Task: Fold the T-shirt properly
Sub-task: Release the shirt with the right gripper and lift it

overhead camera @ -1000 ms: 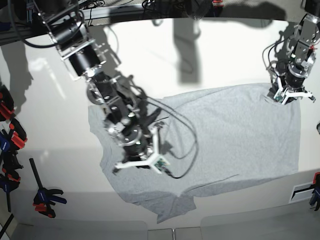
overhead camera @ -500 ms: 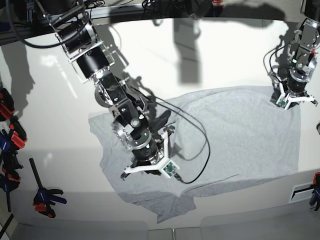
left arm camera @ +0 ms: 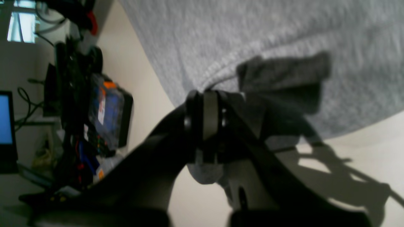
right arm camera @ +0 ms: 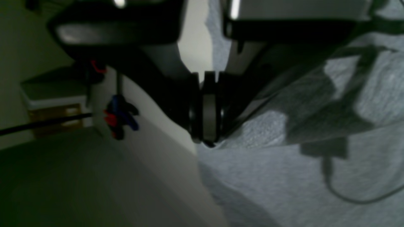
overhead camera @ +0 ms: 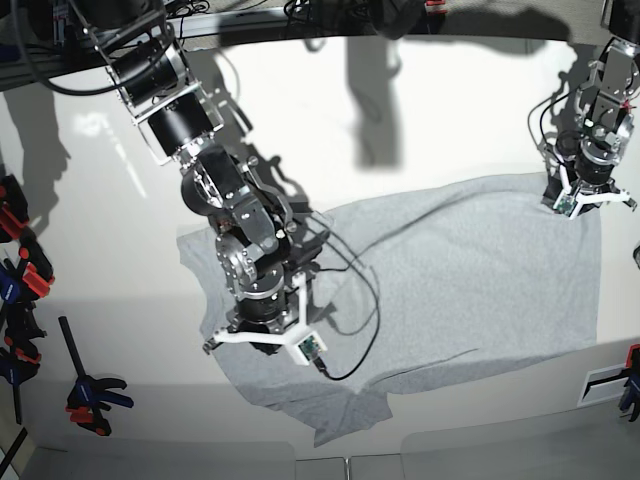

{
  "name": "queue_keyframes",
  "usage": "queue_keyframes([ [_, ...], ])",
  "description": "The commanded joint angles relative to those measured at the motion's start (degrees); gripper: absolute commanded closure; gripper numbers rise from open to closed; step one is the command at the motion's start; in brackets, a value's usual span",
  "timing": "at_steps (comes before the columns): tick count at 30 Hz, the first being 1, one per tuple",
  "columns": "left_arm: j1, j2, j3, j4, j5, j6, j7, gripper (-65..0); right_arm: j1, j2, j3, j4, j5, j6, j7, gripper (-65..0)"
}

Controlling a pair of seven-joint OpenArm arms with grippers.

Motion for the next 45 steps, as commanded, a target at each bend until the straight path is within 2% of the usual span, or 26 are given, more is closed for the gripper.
queue_keyframes([
  [1, -0.79, -1.44, -0.7, 0.61, 0.39, 2.75, -0.42, 0.0, 1.86, 0.0, 0.31, 0.81, -1.79, -1.2, 1.29, 0.0],
  [3, -0.79, -1.44, -0.7, 0.61, 0.39, 4.33, -0.22, 0.0, 1.86, 0.15, 0.31, 0.81, -2.16, -1.38, 0.98, 0.0],
  [9, -0.79, -1.44, -0.7, 0.61, 0.39, 4.28, -0.35, 0.0, 1.86, 0.15, 0.31, 0.79, -2.16, -1.42, -0.09, 0.0],
  [15, -0.79, -1.42, -0.7, 0.61, 0.39, 4.28, -2.64, 0.0, 1.88, 0.13, 0.31, 0.79, -0.11, 1.05, 5.2, 0.0],
  [25, -0.76, -1.44, -0.7, 0.61, 0.37, 4.26, -2.6, 0.0, 1.9, 0.13, 0.31, 0.63, 0.68, 1.03, 8.94, 0.0],
  [26, -0.76, -1.42, -0.7, 0.61, 0.37, 4.28, -2.6, 0.0, 1.88, 0.13, 0.33, 0.5, 0.66, 1.03, 9.6, -3.0],
  [29, -0.76, -1.42, -0.7, 0.63, 0.37, 4.26, -2.6, 0.0, 1.88, 0.13, 0.33, -0.63, 0.42, 1.01, 14.27, -24.0],
  [30, -0.79, -1.42, -0.7, 0.63, 0.37, 4.26, -2.6, 0.0, 1.9, 0.13, 0.33, -1.27, 0.2, 0.98, 15.96, -28.1],
  [31, -0.76, -1.42, -0.7, 0.63, 0.37, 4.26, -2.6, 0.0, 1.9, 0.09, 0.33, -1.88, 0.2, 0.96, 16.98, -29.7],
  [37, -0.81, -1.44, -0.7, 0.63, 0.5, 4.28, -2.97, 0.0, 1.88, -0.04, 0.31, -2.93, 0.28, 0.79, 16.15, -29.6],
  [42, -1.09, -1.46, -0.7, 0.63, 3.69, 4.31, -8.07, 0.0, 1.88, -0.02, 0.31, -2.93, 0.28, 0.79, 12.83, -29.6],
  [45, -1.77, -1.46, -0.7, 0.63, 3.78, 4.28, -8.66, 0.0, 1.88, -0.02, 0.31, -2.93, 0.28, 0.79, 11.85, -29.6],
])
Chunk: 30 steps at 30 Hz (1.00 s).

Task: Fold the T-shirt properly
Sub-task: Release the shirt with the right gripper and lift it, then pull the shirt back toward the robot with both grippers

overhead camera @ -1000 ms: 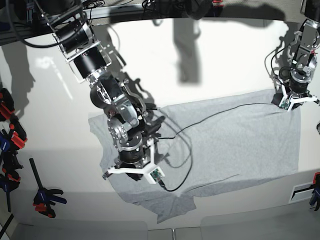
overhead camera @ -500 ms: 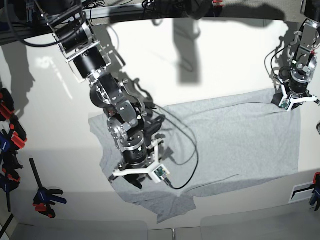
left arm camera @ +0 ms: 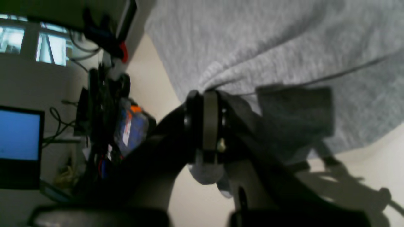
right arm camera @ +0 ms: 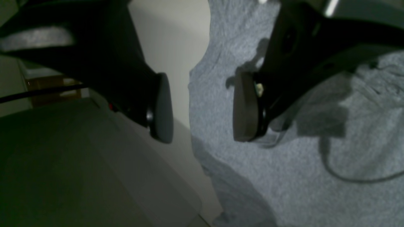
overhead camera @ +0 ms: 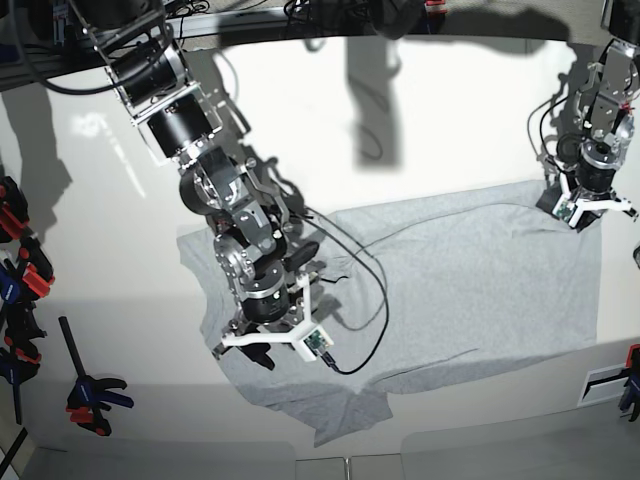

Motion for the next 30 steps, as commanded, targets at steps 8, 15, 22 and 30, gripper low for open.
queue_keyframes([
  [8, -7.65, -1.44, -0.7, -3.06, 6.4, 1.57, -2.36, -26.4, 1.88, -0.2, 0.31, 0.87, 0.02, -0.76, -2.12, -29.6],
  [15, -14.34, -1.42, -0.7, -8.24, 2.05, 1.57, 7.96, -30.7, 1.88, -0.2, 0.31, 0.87, 0.07, -0.74, -4.5, -29.6],
  [22, -14.05, -1.38, -0.7, -4.02, -13.84, 1.55, 14.56, -30.6, 1.88, -0.15, 0.37, 0.85, 10.78, -0.66, -4.94, -29.5],
  [30, -14.05, 3.23, -0.72, -3.08, -22.21, 1.36, 14.38, -30.6, -0.87, -0.15, 6.16, 0.87, 20.55, -0.42, -9.29, -29.5],
])
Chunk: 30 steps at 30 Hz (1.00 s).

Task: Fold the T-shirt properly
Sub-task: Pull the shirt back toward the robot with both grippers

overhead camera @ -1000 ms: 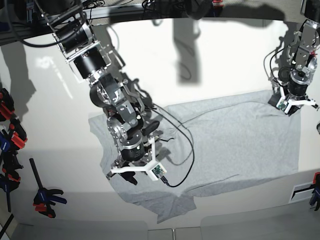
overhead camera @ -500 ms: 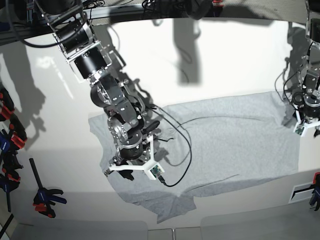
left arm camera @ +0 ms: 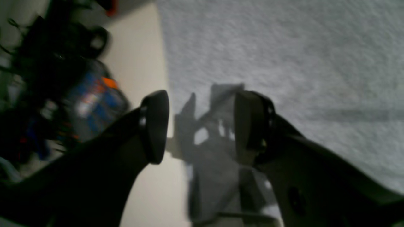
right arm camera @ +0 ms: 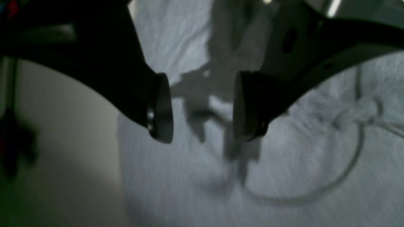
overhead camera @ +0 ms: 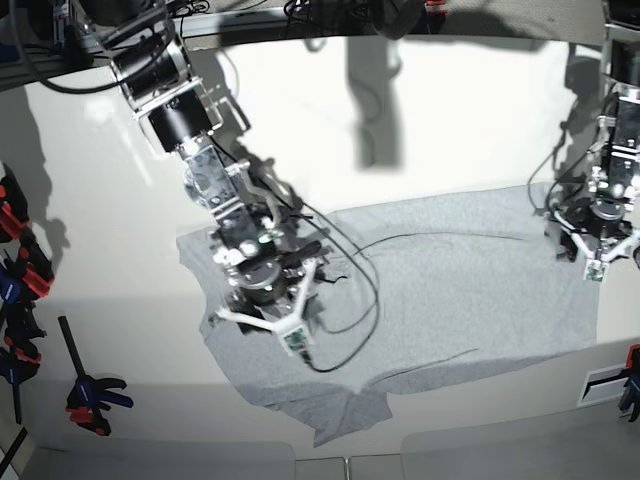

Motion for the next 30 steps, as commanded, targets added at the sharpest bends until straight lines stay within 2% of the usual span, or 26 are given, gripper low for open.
queue_keyframes([
  [1, -0.94, 0.24, -0.59, -0.87, 0.17, 0.85, -1.07, -30.6, 0.81, 0.17, 2.49, 0.9, 0.2, -0.11, 0.04, -29.5],
  [2, -0.94, 1.49, -0.59, -2.45, 0.17, 0.85, -1.18, -30.6, -0.13, 0.17, 4.92, 0.87, 1.11, 1.2, -0.44, -29.5],
  [6, -0.9, 4.39, -0.59, -6.12, 0.17, 0.87, -1.42, -30.5, -4.94, 0.15, 15.13, 0.87, 6.21, 10.8, 1.07, -29.5],
  [10, -0.92, 4.81, -0.59, -6.12, 0.17, 0.87, -1.42, -30.5, -9.84, 0.15, 22.47, -0.22, 7.15, 18.05, 9.49, -29.5],
  [12, -0.9, 4.79, -0.59, -6.14, 0.15, 0.87, -1.14, -30.5, -10.58, 0.17, 24.28, -2.51, 7.13, 20.39, 11.56, -29.5],
  [17, -0.57, 4.79, -0.59, -6.25, -2.86, 0.81, -0.66, -30.5, -10.4, 0.33, 25.27, -9.55, 6.47, 21.05, 14.97, -29.5],
  [19, 0.57, 4.61, -0.59, -6.38, -2.32, 0.74, -2.25, -30.5, -10.43, 0.31, 25.27, -11.91, 3.54, 21.05, 15.28, -29.5],
  [21, 1.68, 4.63, -0.59, -7.34, 0.85, 0.79, -3.69, -30.5, -10.47, 0.35, 25.27, -13.16, 1.6, 21.55, 13.94, -29.5],
  [25, 4.2, 4.68, -0.59, -8.33, 1.25, 0.83, -3.87, -30.5, -11.32, 1.42, 25.27, -12.94, 1.53, 23.21, 11.41, -29.5],
  [30, 6.75, 4.66, -0.59, -8.28, 1.09, 0.83, -4.13, -30.5, -15.5, 4.7, 25.27, -7.06, 1.49, 23.26, 10.73, -29.5],
])
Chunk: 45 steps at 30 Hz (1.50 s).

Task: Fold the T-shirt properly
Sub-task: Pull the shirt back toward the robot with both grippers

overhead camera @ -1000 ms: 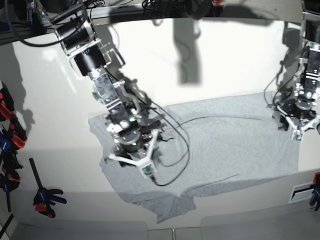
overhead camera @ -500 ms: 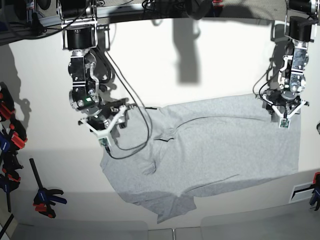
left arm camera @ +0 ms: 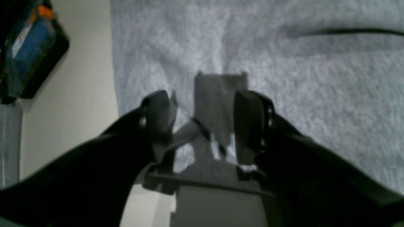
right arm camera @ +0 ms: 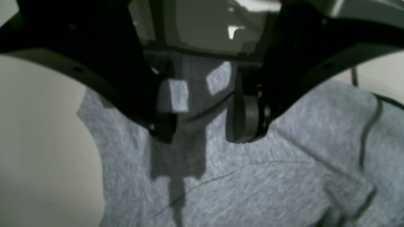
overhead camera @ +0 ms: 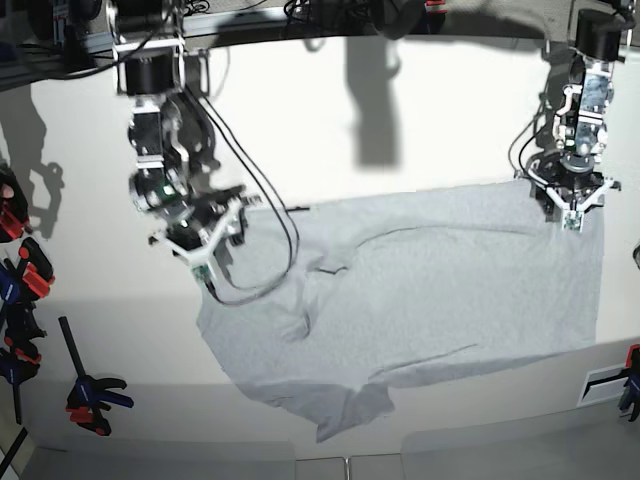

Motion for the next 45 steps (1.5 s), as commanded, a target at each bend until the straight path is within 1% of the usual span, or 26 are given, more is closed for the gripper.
queue_keyframes([
  [1, 0.04, -0.98, -0.33, 0.15, 0.35, 0.44, 2.47, -30.5, -1.11, 1.31, 0.2, 1.73, -2.19, -0.15, -3.67, -29.5],
  [5, 0.04, -0.98, -0.33, 0.15, -2.25, 0.42, 2.78, -30.5, -5.79, 3.21, 0.22, 8.35, -2.21, -0.31, -6.14, -29.5],
  [7, 0.52, -0.98, -0.33, 0.26, -3.56, 0.42, 4.17, -30.5, -8.2, 3.91, 0.24, 10.62, -2.21, -1.25, -6.43, -29.5],
  [9, 1.77, -0.98, -0.33, 0.74, -3.5, 0.42, 5.09, -30.5, -10.45, 4.44, 0.24, 12.02, -2.21, -2.93, -6.54, -29.5],
  [12, 4.72, -0.92, -0.33, 1.75, -3.52, 0.48, 4.72, -30.5, -13.68, 4.79, 0.24, 13.14, -2.23, -3.67, -6.64, -29.5],
  [15, 8.26, -0.76, -0.33, 4.0, -3.39, 0.7, 4.02, -30.5, -16.52, 4.76, 0.24, 13.86, -2.23, -3.74, -6.62, -29.4],
  [17, 10.58, -0.66, -0.33, 6.14, -2.25, 0.7, 4.15, -30.5, -18.38, 4.76, 0.24, 14.56, -2.45, -4.46, -6.67, -29.5],
  [24, 18.34, -0.66, -0.9, 14.86, -1.97, 0.72, 6.03, -30.5, -26.23, 4.79, 0.37, 19.28, -2.91, -5.03, -6.91, -29.5],
  [28, 24.81, -0.44, -3.32, 20.44, -1.95, 1.18, 6.93, -30.5, -30.56, 4.76, 2.67, 21.77, -2.86, -5.05, -6.86, -29.5],
  [30, 28.13, 0.85, -5.57, 22.71, -0.96, 1.81, 6.86, -30.5, -32.44, 4.76, 4.9, 22.69, -2.84, -5.03, -6.86, -29.5],
  [33, 32.44, 4.28, -9.88, 25.29, 1.29, 1.77, 6.88, -30.5, -35.43, 4.76, 8.57, 24.48, -2.84, -4.96, -6.84, -29.5],
  [38, 38.53, 9.25, -15.23, 28.65, 1.25, 1.66, 6.84, -30.5, -41.07, 4.76, 13.51, 28.81, -2.82, -4.48, -7.04, -29.5],
  [41, 41.46, 10.82, -16.09, 30.69, 1.25, 1.53, 6.88, -30.5, -44.59, 4.79, 15.45, 31.82, -2.84, -4.48, -7.08, -29.5],
  [43, 43.04, 10.95, -16.06, 32.24, 1.22, 1.51, 7.41, -30.5, -46.45, 4.92, 16.59, 33.79, -2.82, -4.48, -7.1, -29.5],
  [45, 44.52, 10.93, -16.09, 34.25, 1.27, 1.51, 9.07, -30.5, -47.74, 5.31, 17.46, 35.32, -2.64, -4.48, -7.08, -29.5],
])
